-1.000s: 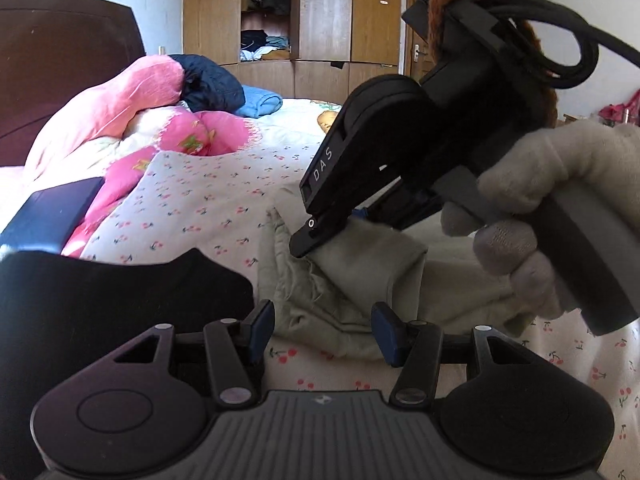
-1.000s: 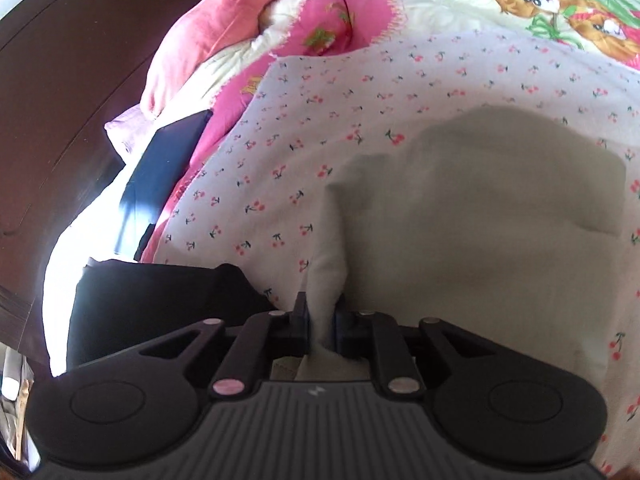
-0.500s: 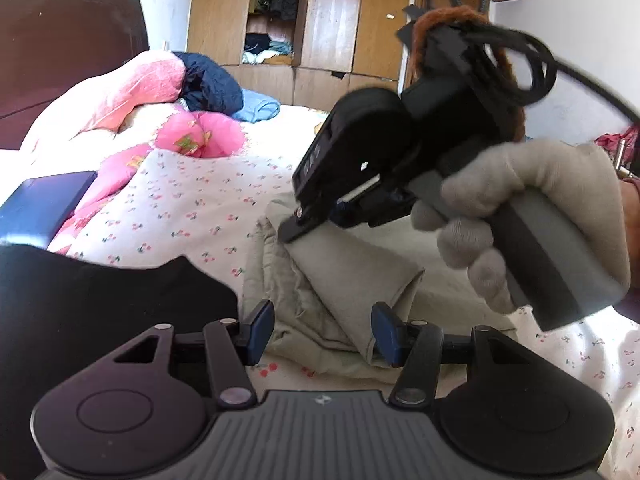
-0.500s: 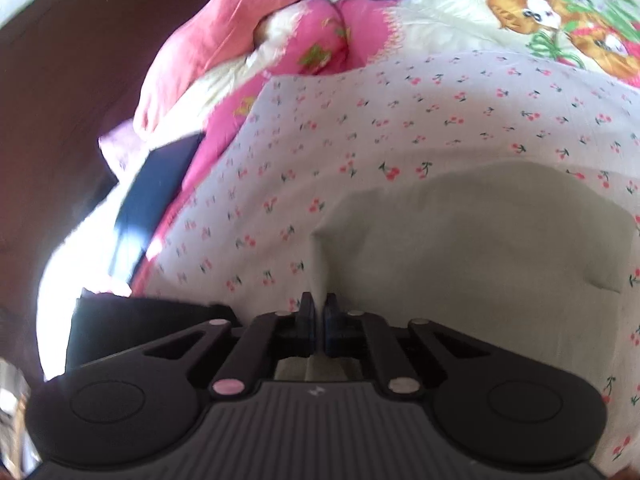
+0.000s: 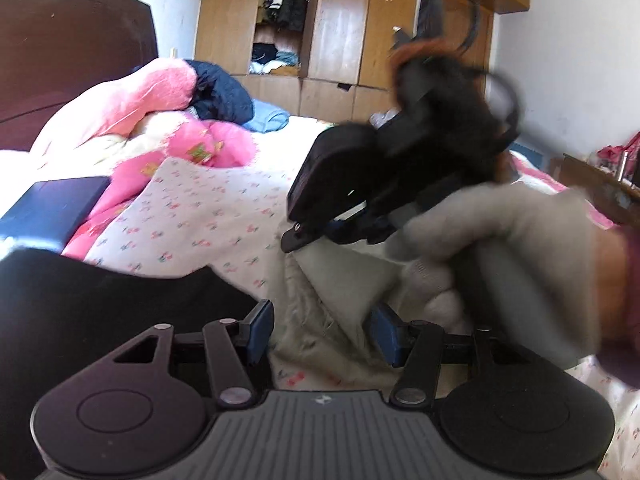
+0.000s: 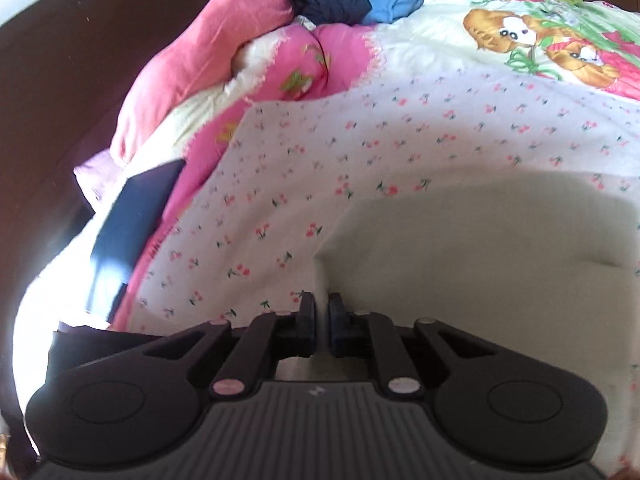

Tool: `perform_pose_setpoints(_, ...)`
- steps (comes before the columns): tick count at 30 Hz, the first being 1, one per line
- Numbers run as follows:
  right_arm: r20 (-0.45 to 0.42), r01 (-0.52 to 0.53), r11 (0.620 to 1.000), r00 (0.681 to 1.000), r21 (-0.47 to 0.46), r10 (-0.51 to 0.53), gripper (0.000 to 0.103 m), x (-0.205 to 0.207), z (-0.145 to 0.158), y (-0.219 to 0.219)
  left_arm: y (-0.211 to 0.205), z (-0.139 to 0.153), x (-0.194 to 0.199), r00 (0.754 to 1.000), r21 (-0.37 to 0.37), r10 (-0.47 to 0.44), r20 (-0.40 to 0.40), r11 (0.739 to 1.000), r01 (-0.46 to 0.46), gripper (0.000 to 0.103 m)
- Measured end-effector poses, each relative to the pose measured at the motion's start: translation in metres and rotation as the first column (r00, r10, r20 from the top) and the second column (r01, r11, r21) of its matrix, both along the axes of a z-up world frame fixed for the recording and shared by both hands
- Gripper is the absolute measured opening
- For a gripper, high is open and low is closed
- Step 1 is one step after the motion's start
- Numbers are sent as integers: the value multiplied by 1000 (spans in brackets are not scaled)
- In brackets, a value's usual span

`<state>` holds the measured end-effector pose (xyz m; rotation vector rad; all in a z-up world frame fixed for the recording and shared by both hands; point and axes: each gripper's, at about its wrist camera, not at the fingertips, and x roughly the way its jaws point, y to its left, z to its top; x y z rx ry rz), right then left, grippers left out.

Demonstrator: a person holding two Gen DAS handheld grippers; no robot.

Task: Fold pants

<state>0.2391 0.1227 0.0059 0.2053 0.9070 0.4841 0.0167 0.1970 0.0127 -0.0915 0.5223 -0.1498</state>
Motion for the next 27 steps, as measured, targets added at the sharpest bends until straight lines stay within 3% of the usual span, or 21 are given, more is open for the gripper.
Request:
perform_pose_setpoints(4,8,23,1000,1000,16,-23,16,-4,-4,1,3,-2,-5,1000,-9,6,-16,1000,-6,66)
perform_pose_setpoints(9,-35,-38,994,998,100,42,32,-11,10,-16,1,-2,-12,1000,-4,12,-12,1000,-12,67)
perform_pose_setpoints(12,-19,-57,989,998,135,61,32,-23,20,-33,0,2,-15,1000,6,22,-10,1000,-22,67)
perform_pose_setpoints(18,32,1,996,999,91,-4,32,-44,31,-81,2,16,-20,998,7,43,40,999,-43,67)
perform_pose_setpoints(23,45,76,995,996,62,-79,34,-50,28,-119,-10,27,8,997,15,4,82,1000,-5,70)
perform_pose_setpoints(27,51,140,989,988,51,-143,37,-46,21,-149,-28,10,47,999,93,-37,12,995,35,70)
